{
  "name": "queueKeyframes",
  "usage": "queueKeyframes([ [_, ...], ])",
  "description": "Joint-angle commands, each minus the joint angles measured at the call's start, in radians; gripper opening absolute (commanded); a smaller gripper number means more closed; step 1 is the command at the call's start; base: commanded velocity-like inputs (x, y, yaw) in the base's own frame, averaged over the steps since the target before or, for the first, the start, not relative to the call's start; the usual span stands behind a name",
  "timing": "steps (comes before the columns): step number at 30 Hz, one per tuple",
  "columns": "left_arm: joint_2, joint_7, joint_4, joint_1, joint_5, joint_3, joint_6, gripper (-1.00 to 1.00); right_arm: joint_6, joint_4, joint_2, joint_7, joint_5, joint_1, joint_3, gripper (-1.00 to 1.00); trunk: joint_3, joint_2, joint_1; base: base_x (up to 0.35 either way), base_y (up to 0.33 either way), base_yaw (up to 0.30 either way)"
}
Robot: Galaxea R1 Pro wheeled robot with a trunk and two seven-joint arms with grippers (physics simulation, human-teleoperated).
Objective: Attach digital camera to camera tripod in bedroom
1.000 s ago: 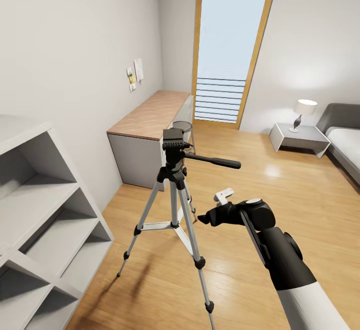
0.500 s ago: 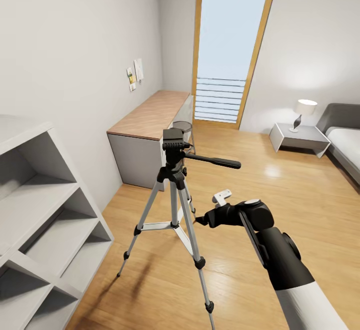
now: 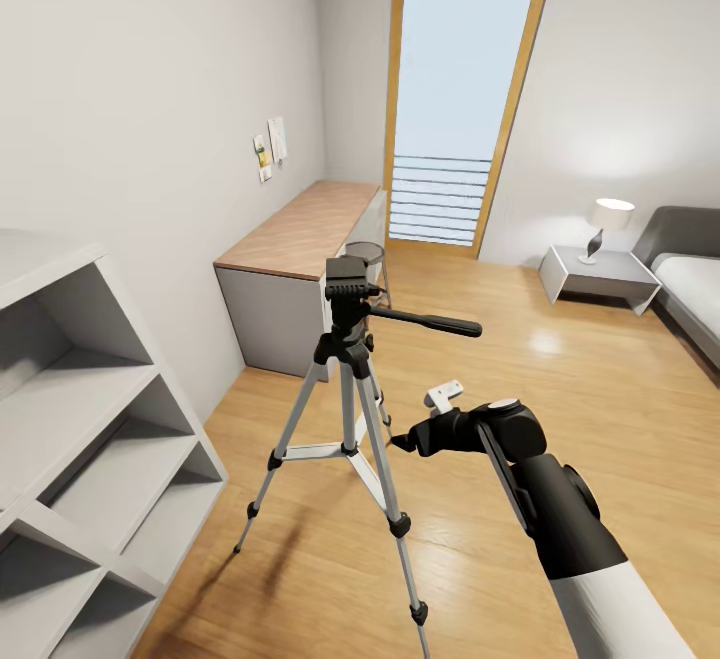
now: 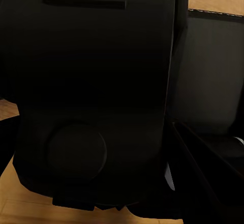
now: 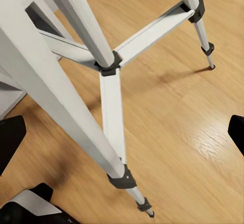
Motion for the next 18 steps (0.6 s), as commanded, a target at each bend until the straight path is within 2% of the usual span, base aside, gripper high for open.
queueKeyframes([
  [1, 0.0, -0.003, 0.0, -0.001, 0.009, -0.007, 0.004, -1.0, 0.002, -0.001, -0.001, 0.007, 0.011, -0.001, 0.001, 1.0, -0.002, -0.002, 0.001, 0.0, 0.0, 0.0],
  [10, 0.0, -0.004, 0.0, -0.001, 0.009, -0.007, 0.004, -1.0, 0.002, -0.001, 0.028, 0.0, 0.014, -0.001, 0.001, 1.0, -0.002, -0.002, 0.001, 0.0, 0.0, 0.0],
  [18, 0.0, -0.004, 0.0, -0.001, 0.009, -0.007, 0.004, -1.0, 0.002, -0.002, 0.034, -0.001, 0.017, -0.001, 0.001, 1.0, -0.002, -0.002, 0.001, 0.0, 0.0, 0.0],
])
